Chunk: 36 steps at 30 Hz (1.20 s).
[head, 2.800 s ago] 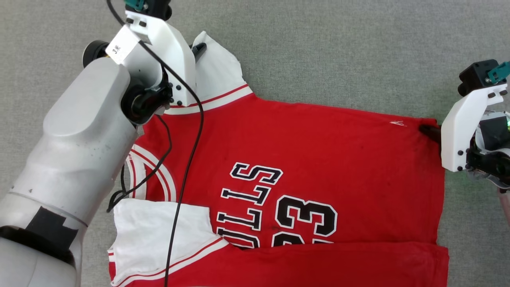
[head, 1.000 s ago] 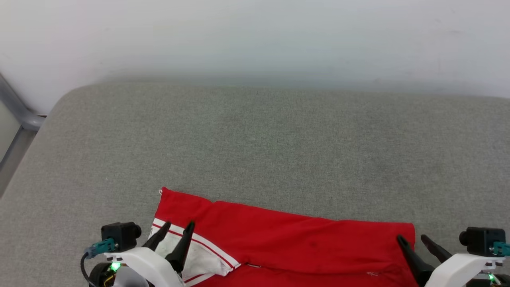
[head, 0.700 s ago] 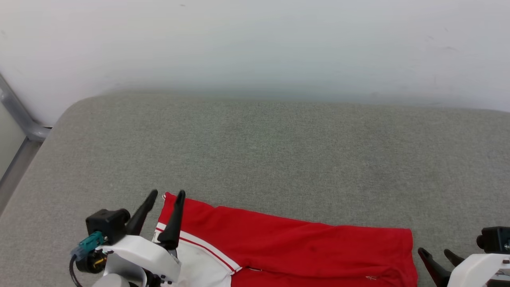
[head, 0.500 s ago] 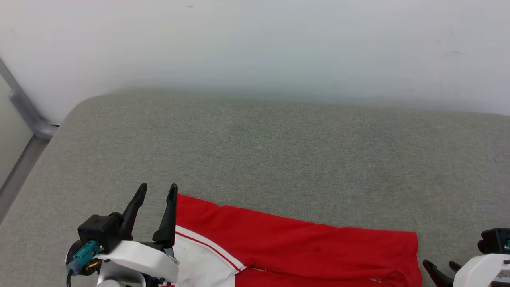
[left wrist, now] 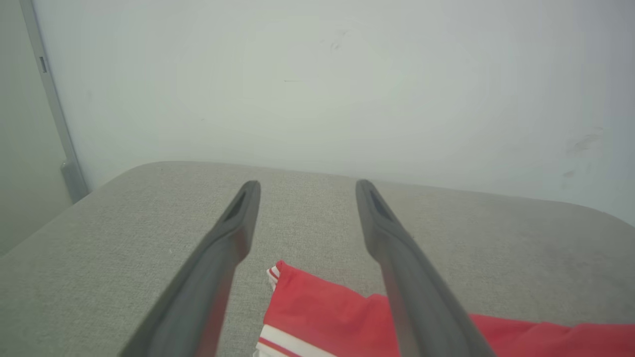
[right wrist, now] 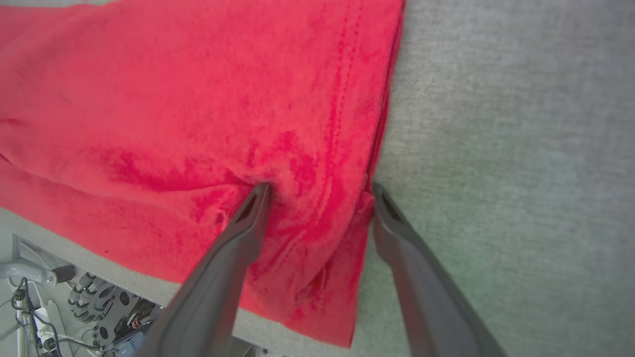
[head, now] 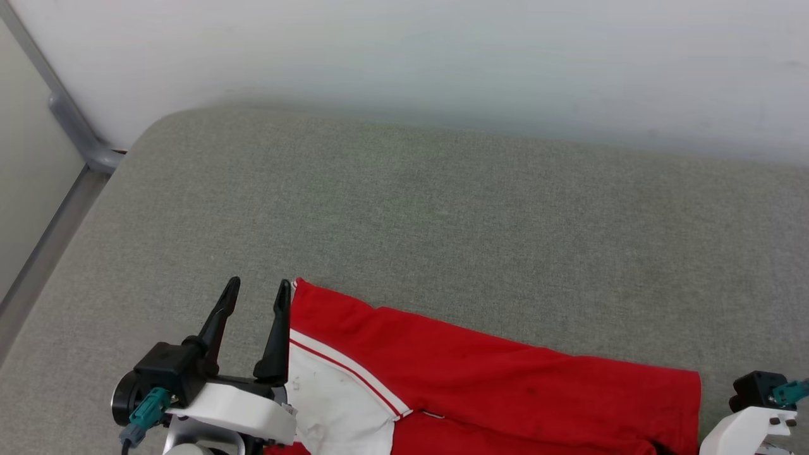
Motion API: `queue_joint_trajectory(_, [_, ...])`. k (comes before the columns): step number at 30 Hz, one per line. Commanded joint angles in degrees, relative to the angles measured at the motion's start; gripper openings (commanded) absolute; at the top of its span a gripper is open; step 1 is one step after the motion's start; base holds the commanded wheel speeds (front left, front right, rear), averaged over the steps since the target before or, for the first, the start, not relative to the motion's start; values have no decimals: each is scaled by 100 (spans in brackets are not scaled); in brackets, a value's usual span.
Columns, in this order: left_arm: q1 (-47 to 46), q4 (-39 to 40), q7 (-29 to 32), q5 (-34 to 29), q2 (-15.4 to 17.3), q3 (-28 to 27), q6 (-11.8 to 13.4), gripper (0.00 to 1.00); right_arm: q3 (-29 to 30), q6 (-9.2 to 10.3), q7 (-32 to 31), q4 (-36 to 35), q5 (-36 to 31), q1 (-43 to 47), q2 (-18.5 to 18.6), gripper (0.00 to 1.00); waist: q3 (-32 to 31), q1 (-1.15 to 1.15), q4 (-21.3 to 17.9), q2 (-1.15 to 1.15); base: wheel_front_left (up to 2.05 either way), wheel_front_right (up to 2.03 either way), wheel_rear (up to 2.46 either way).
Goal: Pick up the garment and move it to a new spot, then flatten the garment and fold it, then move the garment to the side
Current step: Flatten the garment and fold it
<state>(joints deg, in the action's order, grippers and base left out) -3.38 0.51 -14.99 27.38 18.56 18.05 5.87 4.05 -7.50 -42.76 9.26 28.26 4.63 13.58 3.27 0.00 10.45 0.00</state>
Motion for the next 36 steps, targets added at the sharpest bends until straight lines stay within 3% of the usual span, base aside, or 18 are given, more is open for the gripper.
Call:
queue_joint_trajectory(1, [-23, -42, -24, -54, -64, -20, -38, 100, -96, 2, -108, 108, 60, 52, -66, 100, 102, 0, 48, 0, 0, 0, 0])
queue_joint_trajectory(4, [-78, -104, -24, -156, -104, -51, -76, 100, -176, 1, -257, 224, 109, 34, -140, 100, 176, 0, 47, 0, 0, 0, 0])
queue_joint_trajectory(5, [-94, -127, -24, -204, -111, -51, -99, 100, -198, 1, -314, 264, 118, 25, -171, 92, 186, 0, 41, 0, 0, 0, 0])
queue_joint_trajectory(6, [-95, -151, -24, -234, -117, -45, -122, 100, -227, 1, -347, 292, 137, 21, -195, 38, 193, 0, 34, 0, 0, 0, 0])
queue_joint_trajectory(7, [-100, -162, -25, -247, -140, -55, -134, 100, -238, 1, -340, 297, 155, -8, -214, 2, 201, 0, 26, 0, 0, 0, 0])
queue_joint_trajectory(14, [-79, -337, -25, -334, -195, -73, -228, 100, -286, -3, -211, 183, 235, -268, -47, 0, 60, 0, -37, 0, 0, 0, 0])
queue_joint_trajectory(22, [148, -381, 47, -432, -49, -35, -124, 100, -125, 3, -121, -84, 261, -248, 244, 0, -317, 0, -222, 0, 0, 0, 0])
queue_joint_trajectory(36, [314, -295, 175, -446, 7, 69, 7, 100, 1339, 3, -471, -289, 1, 167, 508, 0, -476, 0, -494, 0, 0, 0, 0])
